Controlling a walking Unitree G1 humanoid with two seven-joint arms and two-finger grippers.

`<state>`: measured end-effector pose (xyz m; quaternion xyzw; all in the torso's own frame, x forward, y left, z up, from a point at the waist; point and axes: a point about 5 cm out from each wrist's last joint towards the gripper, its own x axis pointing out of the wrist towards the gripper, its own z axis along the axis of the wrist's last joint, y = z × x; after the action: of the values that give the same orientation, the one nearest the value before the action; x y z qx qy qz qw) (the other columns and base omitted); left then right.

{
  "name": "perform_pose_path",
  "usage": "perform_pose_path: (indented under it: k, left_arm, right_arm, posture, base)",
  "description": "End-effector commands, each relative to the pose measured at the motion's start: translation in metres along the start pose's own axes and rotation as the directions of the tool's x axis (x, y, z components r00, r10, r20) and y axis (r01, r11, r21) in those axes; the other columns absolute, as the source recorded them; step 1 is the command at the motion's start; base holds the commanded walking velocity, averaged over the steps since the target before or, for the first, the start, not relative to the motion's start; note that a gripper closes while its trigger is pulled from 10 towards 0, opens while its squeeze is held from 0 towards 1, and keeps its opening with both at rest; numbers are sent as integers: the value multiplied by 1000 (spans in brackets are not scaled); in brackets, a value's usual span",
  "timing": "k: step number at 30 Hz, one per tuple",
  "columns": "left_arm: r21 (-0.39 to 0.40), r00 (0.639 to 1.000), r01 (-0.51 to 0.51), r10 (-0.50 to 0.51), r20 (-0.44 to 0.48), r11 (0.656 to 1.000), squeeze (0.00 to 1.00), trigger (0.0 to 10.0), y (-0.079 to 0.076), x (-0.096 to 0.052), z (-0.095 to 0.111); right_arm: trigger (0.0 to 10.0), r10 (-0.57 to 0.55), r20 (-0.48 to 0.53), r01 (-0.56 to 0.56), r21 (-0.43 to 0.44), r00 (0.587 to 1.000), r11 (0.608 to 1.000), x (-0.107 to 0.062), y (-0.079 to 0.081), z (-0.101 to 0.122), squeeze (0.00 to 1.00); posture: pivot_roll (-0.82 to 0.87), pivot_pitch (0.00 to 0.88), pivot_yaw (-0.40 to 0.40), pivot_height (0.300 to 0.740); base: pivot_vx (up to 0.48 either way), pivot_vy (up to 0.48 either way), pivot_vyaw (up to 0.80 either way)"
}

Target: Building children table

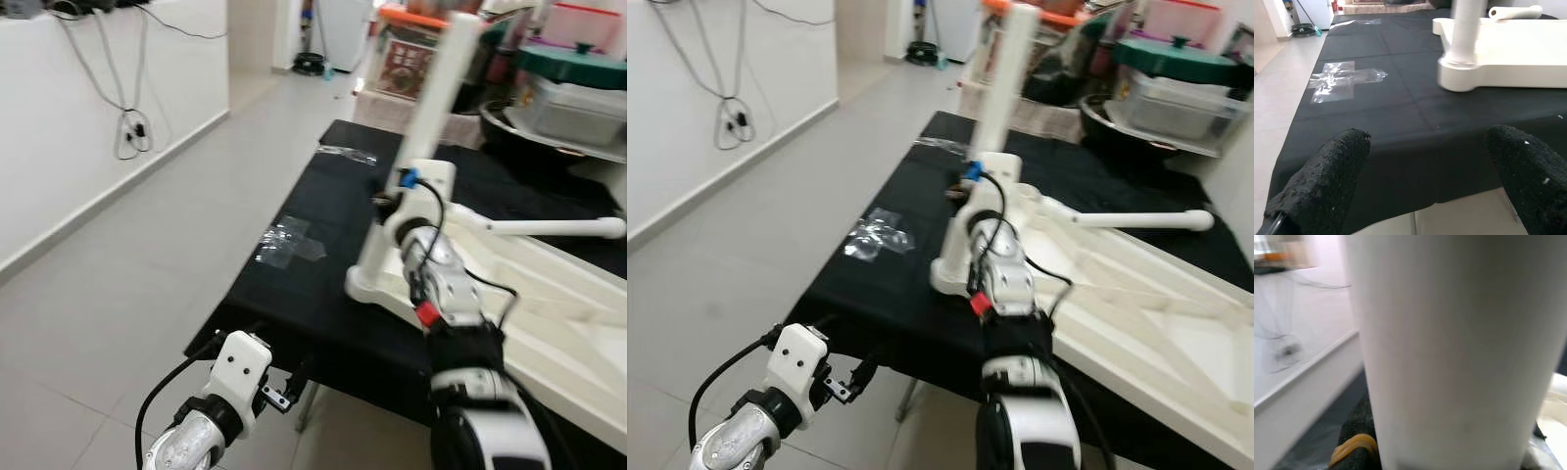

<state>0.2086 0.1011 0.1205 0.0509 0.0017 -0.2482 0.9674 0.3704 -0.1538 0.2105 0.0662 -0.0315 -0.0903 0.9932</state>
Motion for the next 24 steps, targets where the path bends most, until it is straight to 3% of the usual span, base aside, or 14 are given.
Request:
perform_pose_path:
  k: [1,5,13,14,15,16,24]
  left_arm:
    - [-6,1000,19,-19,-6,1000,0,10000,-3,1,0]
    - [-1,1000,20,-20,-4,1000,0,10000,-3,1,0]
    - [-3,1000,19,-19,-4,1000,0,10000,-3,0,0]
    - [-3,1000,18,-18,-4,1000,0,10000,-3,1,0]
    - [-4,1000,19,-19,-4,1000,0,10000,-4,0,0]
    - [-5,1000,18,-18,-4,1000,0,10000,-3,0,0]
    - [-4,1000,18,-18,-5,1000,0,10000,-3,1,-1]
  right_arm:
    - [0,-175,-71,176,1,982,984,-7,-25,-14,0]
    - [0,-274,-110,277,14,956,961,-24,-12,-22,0]
    - [0,-351,-168,361,29,921,932,-31,-4,-26,0]
    - [10000,-343,-162,353,36,925,935,-31,-4,-24,0]
    - [10000,-327,-147,337,46,934,940,-30,-4,-23,0]
    - [10000,-305,-126,313,53,944,948,-29,-4,-21,1000]
    - [10000,-256,-29,256,27,966,966,-34,-10,-17,1000]
  posture:
    - [111,37,-138,740]
    - [116,40,-142,740]
    - [114,39,-137,740]
    - [114,39,-138,740]
    - [113,39,-139,740]
    - [111,41,-138,740]
    - [110,37,-139,740]
  base:
    - [0,0,0]
    - [0,0,0]
    - [0,0,0]
    - [0,0,0]
    - [0,0,0]
    - [0,0,0]
    - [0,0,0]
